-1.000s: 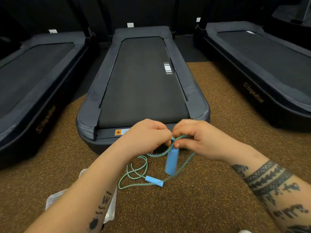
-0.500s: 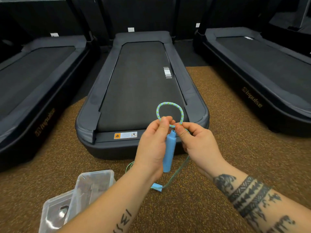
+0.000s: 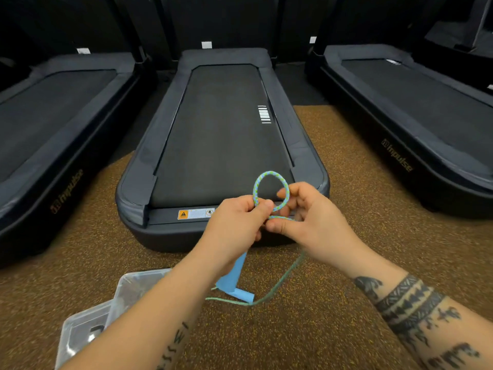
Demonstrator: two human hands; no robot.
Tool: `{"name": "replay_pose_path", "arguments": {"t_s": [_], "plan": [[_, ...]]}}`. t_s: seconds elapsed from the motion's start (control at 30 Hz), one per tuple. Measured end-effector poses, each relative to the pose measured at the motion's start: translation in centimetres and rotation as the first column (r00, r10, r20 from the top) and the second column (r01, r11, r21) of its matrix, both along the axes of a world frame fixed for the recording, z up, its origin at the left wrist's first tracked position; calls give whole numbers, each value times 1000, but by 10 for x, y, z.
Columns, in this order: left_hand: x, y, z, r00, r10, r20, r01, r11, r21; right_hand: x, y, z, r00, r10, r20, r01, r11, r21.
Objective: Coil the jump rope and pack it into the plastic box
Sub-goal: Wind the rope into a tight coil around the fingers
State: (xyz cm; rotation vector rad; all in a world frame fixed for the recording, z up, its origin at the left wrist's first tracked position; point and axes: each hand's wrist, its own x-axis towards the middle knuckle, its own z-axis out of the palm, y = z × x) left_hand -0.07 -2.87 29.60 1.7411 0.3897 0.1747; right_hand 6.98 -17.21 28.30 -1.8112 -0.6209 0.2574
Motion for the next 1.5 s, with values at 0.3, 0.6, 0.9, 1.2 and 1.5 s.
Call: {"name": "replay_pose_path", "arguments": {"t_s": [0.3, 0.6, 0.9, 1.2, 1.5], "plan": [[-7, 23, 10, 908, -270, -321, 388, 831, 399, 17, -26, 22, 950, 313, 7, -293, 897, -330], [-7, 28, 3, 845, -390, -367, 505, 809, 302, 4, -17, 18, 959, 229, -169, -277, 887, -369], [-1, 17, -18, 974, -176, -142, 193, 974, 118, 5, -5, 11, 859, -10, -511, -81, 984, -156], [-9, -8, -32, 906, -355, 230, 30, 596, 803, 12, -3, 9, 713, -57, -699, 33, 998, -48], [-1, -7, -23, 968, -246, 58, 205, 898, 390, 10, -7, 19, 838, -79, -540, -41, 978, -207]]}}
